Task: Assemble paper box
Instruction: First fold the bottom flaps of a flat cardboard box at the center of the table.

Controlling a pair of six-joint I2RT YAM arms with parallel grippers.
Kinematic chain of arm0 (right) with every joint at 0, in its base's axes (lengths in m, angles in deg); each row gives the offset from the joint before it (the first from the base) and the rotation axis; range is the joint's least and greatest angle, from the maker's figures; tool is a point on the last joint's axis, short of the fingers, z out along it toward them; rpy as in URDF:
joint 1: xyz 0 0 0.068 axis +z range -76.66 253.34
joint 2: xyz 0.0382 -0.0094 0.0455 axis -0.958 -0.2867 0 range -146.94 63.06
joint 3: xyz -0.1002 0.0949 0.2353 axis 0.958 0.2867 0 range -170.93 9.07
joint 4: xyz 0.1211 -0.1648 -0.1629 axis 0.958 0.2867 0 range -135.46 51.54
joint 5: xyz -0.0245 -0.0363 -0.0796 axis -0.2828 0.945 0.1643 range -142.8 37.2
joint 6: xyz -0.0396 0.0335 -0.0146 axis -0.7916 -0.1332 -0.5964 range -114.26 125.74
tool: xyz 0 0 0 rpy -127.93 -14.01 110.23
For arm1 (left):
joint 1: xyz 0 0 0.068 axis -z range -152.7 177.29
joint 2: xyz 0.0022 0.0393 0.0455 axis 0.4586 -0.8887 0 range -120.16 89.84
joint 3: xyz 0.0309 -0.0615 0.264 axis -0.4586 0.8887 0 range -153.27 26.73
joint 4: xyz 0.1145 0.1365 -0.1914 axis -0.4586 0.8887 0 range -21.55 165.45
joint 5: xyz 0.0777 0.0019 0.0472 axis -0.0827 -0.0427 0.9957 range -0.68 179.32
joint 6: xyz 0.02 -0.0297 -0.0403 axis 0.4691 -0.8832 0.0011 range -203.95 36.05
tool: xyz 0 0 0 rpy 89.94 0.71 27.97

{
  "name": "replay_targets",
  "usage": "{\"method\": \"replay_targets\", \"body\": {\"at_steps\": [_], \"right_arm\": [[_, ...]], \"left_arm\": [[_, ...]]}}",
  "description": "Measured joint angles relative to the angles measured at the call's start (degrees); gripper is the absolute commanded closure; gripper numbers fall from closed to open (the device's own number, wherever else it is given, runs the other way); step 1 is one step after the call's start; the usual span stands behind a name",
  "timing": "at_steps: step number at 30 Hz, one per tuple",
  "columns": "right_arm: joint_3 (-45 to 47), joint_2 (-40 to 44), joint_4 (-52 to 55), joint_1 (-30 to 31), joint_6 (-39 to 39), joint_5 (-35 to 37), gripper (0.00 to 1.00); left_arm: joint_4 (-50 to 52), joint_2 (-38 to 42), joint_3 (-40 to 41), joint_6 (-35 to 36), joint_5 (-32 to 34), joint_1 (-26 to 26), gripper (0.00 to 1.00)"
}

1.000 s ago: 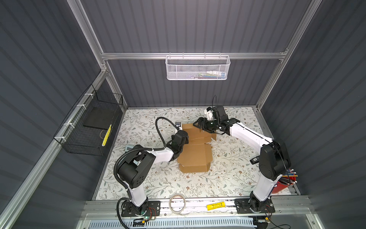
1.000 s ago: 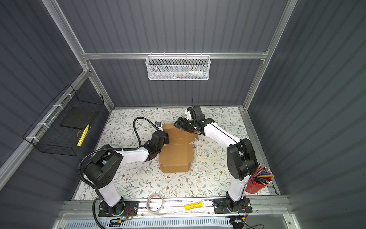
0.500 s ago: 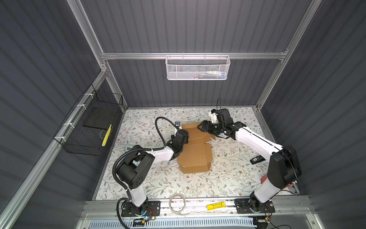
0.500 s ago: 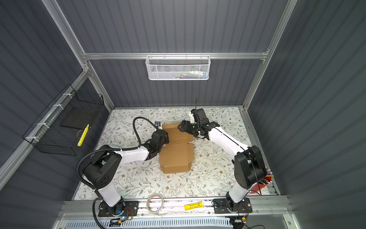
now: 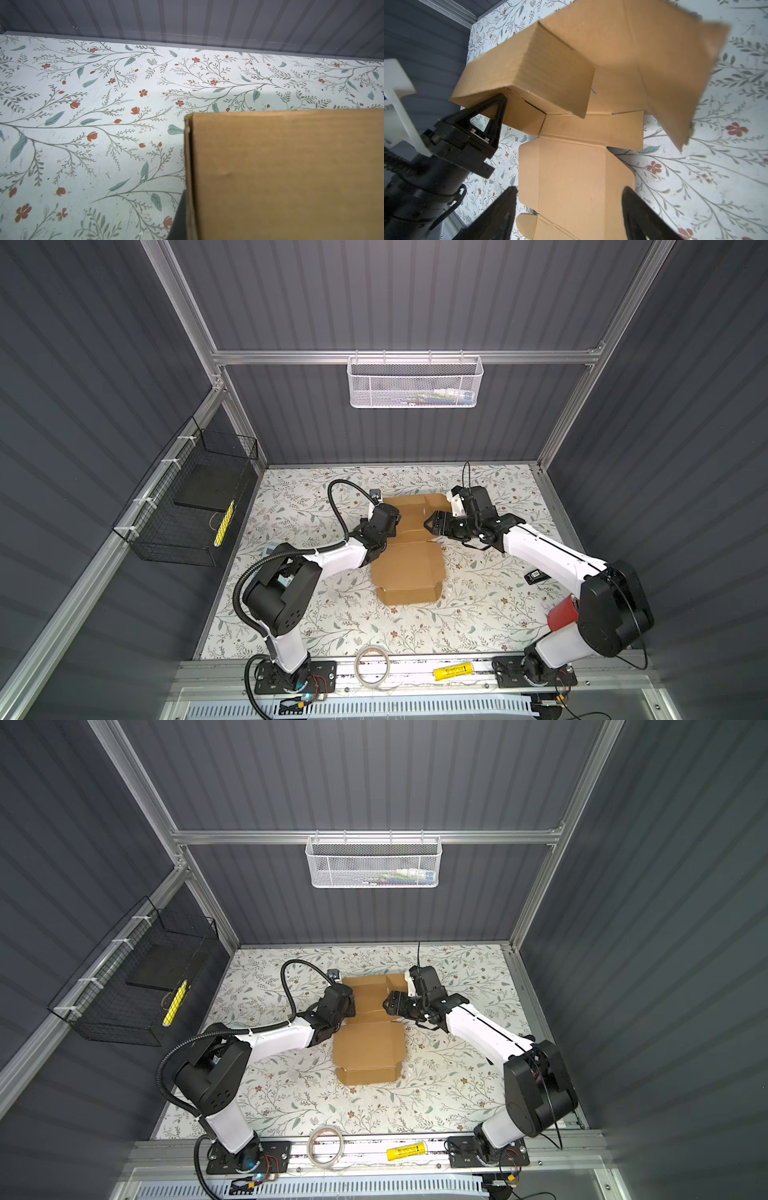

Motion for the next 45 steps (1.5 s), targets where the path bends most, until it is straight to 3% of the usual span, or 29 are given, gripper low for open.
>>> {"method": "replay_targets", "body": {"at_steps": [26,45], "right_arm": [[3.50,-2.56,-5.99,-0.42,-1.73,0.76,0.19],[4.68,-5.51,-8.22,-0.94,-0.70,0.74,0.19]], "left_arm": [[13.92,-0.04,-7.98,-3.15,-0.72,-0.26,1.00],[15.54,-0.04,-8.70,-4.20,-1.38,-0.48,1.00]]}}
